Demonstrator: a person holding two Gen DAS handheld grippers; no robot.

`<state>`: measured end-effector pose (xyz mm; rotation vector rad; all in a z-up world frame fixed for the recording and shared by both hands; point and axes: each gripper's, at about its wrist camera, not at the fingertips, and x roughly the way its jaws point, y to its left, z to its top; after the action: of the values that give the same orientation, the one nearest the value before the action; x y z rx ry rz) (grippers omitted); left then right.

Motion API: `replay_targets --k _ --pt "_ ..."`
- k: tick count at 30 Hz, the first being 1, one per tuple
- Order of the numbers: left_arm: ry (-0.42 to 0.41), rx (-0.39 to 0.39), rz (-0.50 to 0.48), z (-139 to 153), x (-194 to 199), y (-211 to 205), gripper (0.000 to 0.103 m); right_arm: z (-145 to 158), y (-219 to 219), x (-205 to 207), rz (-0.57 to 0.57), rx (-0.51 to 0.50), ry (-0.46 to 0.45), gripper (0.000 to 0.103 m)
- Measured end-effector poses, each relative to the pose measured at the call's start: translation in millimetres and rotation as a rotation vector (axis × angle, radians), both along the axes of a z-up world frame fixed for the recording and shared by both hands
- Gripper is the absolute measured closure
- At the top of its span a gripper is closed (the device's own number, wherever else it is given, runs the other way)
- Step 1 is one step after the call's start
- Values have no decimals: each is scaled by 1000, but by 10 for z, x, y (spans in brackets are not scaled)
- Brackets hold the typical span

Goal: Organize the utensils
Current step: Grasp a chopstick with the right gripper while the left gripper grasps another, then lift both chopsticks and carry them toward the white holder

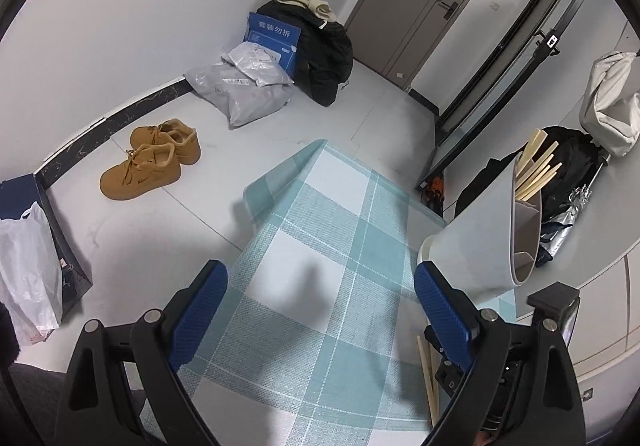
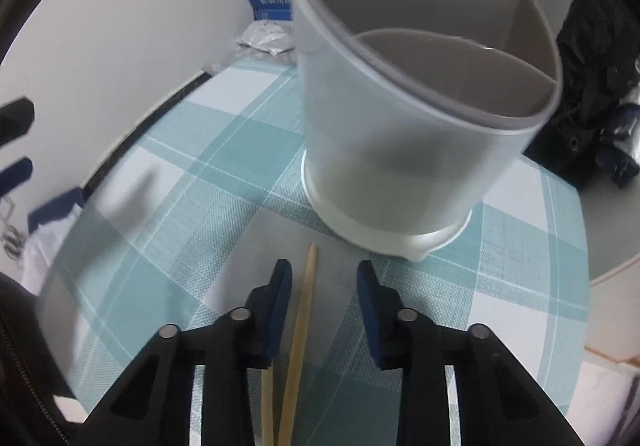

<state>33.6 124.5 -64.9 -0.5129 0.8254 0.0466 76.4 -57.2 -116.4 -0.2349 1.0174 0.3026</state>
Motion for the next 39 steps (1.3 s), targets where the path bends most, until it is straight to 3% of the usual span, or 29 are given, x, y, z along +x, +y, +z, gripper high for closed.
replay_targets --k 8,11,21,31,39 --pt "20 -21 16 -14 -2 77 11 -28 155 10 23 -43 -7 88" --pt "23 -14 14 -13 -1 65 11 -27 155 61 39 -29 13 98" --pt "44 -11 18 -45 9 63 11 71 81 30 36 -11 -6 99" --pt "74 21 -10 -111 6 -53 11 446 -268 -177 -18 85 -77 99" --pt "130 61 -58 -229 -13 -243 11 521 -813 -221 -181 246 -82 99"
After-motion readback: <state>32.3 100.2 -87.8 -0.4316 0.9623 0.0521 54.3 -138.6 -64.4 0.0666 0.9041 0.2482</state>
